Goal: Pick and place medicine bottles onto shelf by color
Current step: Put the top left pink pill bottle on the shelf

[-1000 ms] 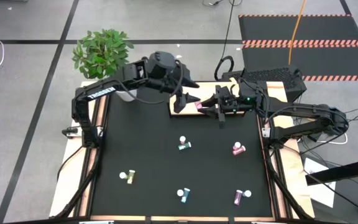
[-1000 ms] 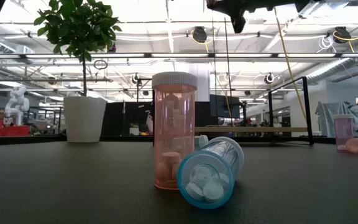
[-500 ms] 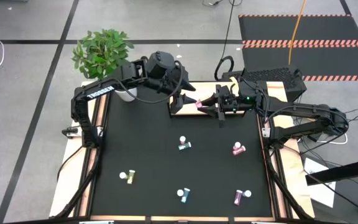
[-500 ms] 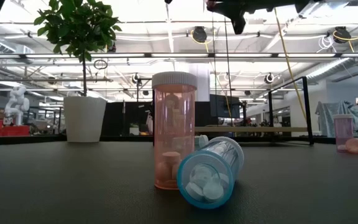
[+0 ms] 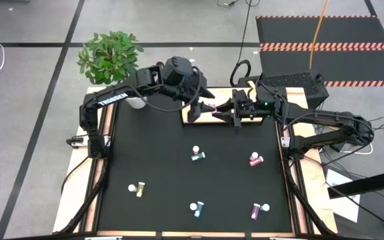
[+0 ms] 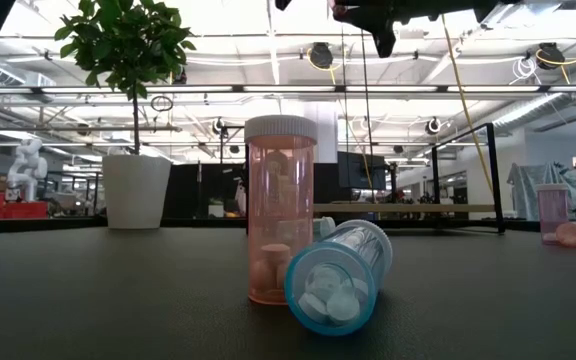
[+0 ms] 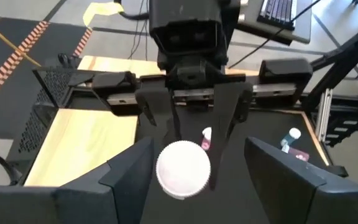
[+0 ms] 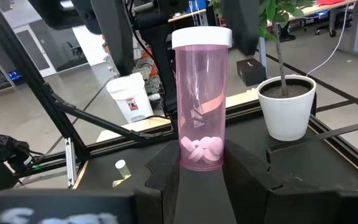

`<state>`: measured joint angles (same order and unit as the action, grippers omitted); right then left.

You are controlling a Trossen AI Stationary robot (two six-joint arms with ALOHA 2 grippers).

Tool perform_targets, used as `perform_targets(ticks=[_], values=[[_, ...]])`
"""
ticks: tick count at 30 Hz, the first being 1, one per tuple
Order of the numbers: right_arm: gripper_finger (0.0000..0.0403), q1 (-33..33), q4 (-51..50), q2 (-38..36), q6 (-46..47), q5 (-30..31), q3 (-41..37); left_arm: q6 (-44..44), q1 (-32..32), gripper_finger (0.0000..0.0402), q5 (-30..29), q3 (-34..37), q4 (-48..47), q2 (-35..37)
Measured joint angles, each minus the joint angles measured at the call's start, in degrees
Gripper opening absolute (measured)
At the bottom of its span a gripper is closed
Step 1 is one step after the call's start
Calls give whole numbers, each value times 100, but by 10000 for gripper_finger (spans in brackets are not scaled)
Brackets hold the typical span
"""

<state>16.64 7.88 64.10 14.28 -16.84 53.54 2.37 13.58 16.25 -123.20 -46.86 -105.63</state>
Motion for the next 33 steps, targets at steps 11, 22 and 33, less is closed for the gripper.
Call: perform_targets(ticks=[11, 22, 33], values=[[105, 0, 0, 0, -2, -1, 2, 29, 112, 250, 7, 0, 23, 3], [105, 2, 0, 0, -137, -2, 2, -6, 127, 250, 24, 0, 32, 29], [105, 71, 2, 0, -193, 2, 2, -347, 311, 228, 32, 0, -96, 31]])
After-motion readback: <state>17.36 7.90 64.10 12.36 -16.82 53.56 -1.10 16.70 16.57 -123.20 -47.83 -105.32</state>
